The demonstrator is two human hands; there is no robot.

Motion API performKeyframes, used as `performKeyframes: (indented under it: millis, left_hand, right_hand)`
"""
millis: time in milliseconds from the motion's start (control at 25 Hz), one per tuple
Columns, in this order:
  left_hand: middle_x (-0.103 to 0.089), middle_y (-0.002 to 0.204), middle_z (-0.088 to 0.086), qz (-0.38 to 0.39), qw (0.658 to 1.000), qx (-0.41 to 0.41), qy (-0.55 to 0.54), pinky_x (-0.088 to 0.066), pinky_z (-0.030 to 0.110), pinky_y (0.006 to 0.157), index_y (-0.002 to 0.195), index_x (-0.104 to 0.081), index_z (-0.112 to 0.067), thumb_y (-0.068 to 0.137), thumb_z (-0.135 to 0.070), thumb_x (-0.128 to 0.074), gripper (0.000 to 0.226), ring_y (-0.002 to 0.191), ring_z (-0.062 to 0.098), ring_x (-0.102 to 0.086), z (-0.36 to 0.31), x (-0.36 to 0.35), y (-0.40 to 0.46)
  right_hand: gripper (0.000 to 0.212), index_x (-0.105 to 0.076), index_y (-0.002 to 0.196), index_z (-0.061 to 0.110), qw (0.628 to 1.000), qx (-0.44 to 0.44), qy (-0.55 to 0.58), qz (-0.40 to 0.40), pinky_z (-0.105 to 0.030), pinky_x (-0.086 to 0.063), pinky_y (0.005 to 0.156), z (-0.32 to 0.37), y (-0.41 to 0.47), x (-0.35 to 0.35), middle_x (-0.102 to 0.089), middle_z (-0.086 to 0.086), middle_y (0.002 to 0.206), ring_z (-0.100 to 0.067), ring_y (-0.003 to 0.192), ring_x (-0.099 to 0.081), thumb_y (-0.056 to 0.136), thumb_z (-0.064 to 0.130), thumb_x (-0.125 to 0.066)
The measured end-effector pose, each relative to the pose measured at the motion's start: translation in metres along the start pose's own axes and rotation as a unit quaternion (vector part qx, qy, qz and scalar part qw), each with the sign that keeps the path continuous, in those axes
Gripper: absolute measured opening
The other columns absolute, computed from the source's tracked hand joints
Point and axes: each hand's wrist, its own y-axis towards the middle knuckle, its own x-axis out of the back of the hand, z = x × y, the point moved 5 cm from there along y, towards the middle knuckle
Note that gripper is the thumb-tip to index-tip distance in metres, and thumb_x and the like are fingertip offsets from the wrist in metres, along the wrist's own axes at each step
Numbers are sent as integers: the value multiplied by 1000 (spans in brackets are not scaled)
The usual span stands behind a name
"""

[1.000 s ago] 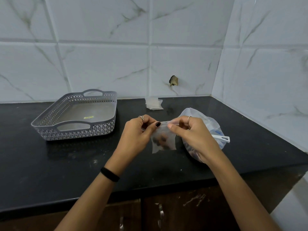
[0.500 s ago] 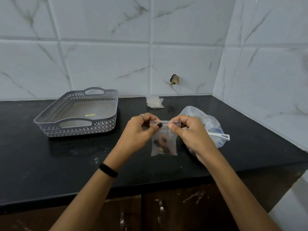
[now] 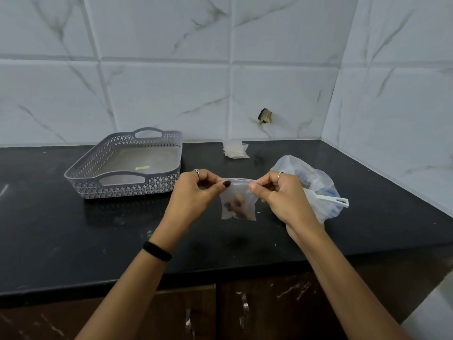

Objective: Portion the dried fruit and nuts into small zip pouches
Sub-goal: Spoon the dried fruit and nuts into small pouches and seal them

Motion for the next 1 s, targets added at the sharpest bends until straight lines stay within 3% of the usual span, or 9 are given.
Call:
performKeyframes:
  millis: [240,440,600,720,880,920,1000]
  left_hand:
    - [-64,89,-1,-38,999,-19,-4,-45,17,77,74,-63,-26,87,-12,-68,19,82,7,-59,4,-3,3]
    - [-65,92,-1,-24,997,-11,-70,-47,20,81,82,-64,-21,90,-11,-63,13,90,11,-61,11,-6,10]
    - [-67,88,1,-50,995,25,-78,-51,26,76,87,-64,-19,92,-13,-62,8,86,16,-64,33,-2,25]
    - [-67,98,-1,-58,996,32,-56,-56,26,76,102,-59,-20,95,-10,-56,12,89,16,-67,49,0,34]
    - [-62,110,-5,-113,993,12,39,-41,1,84,123,-54,-10,95,3,-44,32,100,7,-60,62,2,32]
    - [-61,111,-4,-123,991,9,61,-40,1,86,124,-55,-8,94,5,-43,34,102,7,-58,64,2,30]
    - [-64,114,2,-123,987,3,107,-46,17,93,122,-56,-6,93,3,-44,33,105,13,-60,69,0,28]
  right_hand:
    - [5,-68,90,17,998,-6,51,27,-16,-48,70,-5,4,-10,-68,3,84,-4,78,-62,88,20,-65]
    - [13,-68,100,18,993,-27,92,65,-20,-50,77,-16,16,-25,-71,3,93,-6,88,-64,89,22,-64]
    - [20,-65,111,15,985,-64,138,82,-34,-54,89,-29,35,-51,-73,-3,101,-15,97,-68,94,21,-57]
    - [13,-65,101,21,984,-97,139,63,-40,-52,93,-37,61,-74,-71,-3,99,-17,98,-66,96,20,-53]
    - [14,-65,85,19,971,-177,157,43,-47,-52,93,-63,97,-107,-71,-7,96,-24,98,-66,95,17,-54]
    - [15,-65,83,17,967,-189,166,40,-47,-52,91,-69,105,-112,-71,-9,94,-25,96,-67,94,15,-54]
    - [16,-64,81,16,968,-196,152,40,-46,-54,90,-75,121,-121,-69,-9,89,-26,95,-67,94,13,-55]
